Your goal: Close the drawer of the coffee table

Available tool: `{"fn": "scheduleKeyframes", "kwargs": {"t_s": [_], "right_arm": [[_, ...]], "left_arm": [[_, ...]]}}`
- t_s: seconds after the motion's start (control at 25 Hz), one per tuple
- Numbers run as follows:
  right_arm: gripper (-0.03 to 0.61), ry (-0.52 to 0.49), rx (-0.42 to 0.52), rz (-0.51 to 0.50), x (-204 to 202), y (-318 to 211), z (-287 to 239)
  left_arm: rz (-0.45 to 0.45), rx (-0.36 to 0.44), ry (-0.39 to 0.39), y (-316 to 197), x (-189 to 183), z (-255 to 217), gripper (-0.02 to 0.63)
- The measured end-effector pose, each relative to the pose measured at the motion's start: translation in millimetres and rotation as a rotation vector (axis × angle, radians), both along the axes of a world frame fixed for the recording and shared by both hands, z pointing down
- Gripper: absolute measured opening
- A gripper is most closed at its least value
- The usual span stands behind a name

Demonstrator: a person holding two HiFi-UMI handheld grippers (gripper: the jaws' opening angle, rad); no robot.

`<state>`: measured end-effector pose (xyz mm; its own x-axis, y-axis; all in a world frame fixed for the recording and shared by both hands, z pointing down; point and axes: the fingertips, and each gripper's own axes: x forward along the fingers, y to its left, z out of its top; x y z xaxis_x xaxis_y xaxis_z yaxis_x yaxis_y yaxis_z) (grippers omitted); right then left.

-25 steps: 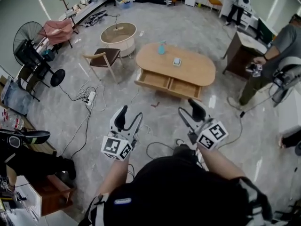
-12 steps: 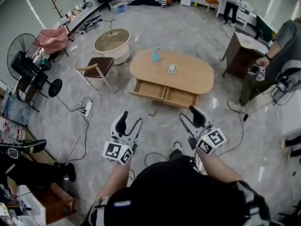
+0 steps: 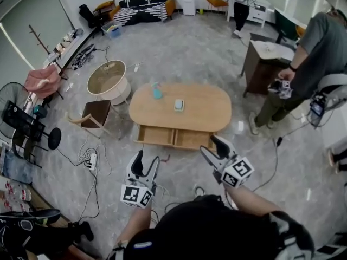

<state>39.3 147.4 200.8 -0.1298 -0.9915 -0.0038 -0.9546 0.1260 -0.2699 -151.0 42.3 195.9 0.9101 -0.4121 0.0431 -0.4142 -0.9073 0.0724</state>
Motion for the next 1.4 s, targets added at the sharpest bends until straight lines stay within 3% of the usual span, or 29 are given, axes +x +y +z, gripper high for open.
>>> {"fn": "scheduleKeyframes", "kwargs": {"t_s": [0.32,0.68,0.92,1.04,1.2,1.4], "right_arm": [[0.215,-0.025,0.0,0.068,74.1,-10.3,-10.5],[0.215,-0.032,0.01,0.131,85.7,-39.3,2.2],[0.215,0.012,-0.002,0.267,89.2,-71.3,6.4],[0.215,0.014,-0.007,0.34,75.7,-89.8,5.8],[0.215,0.016,-0.052,0.408,51.4,-118.8,13.2],[0.215,0.023,-0.039,0.514,25.0,-148.2,3.1]], "left_arm": [[0.068,0.022,-0.008,-14.4,84.3,-17.1,0.261],[0.112,0.037,-0.003,-64.2,114.2,-6.9,0.261],[0.253,0.001,0.027,-113.8,139.9,16.7,0.261],[0.331,0.015,0.031,-143.1,137.2,13.0,0.261],[0.369,0.04,0.032,-191.8,114.9,8.0,0.261],[0.438,0.027,0.009,-237.2,96.7,19.0,0.261]]}}
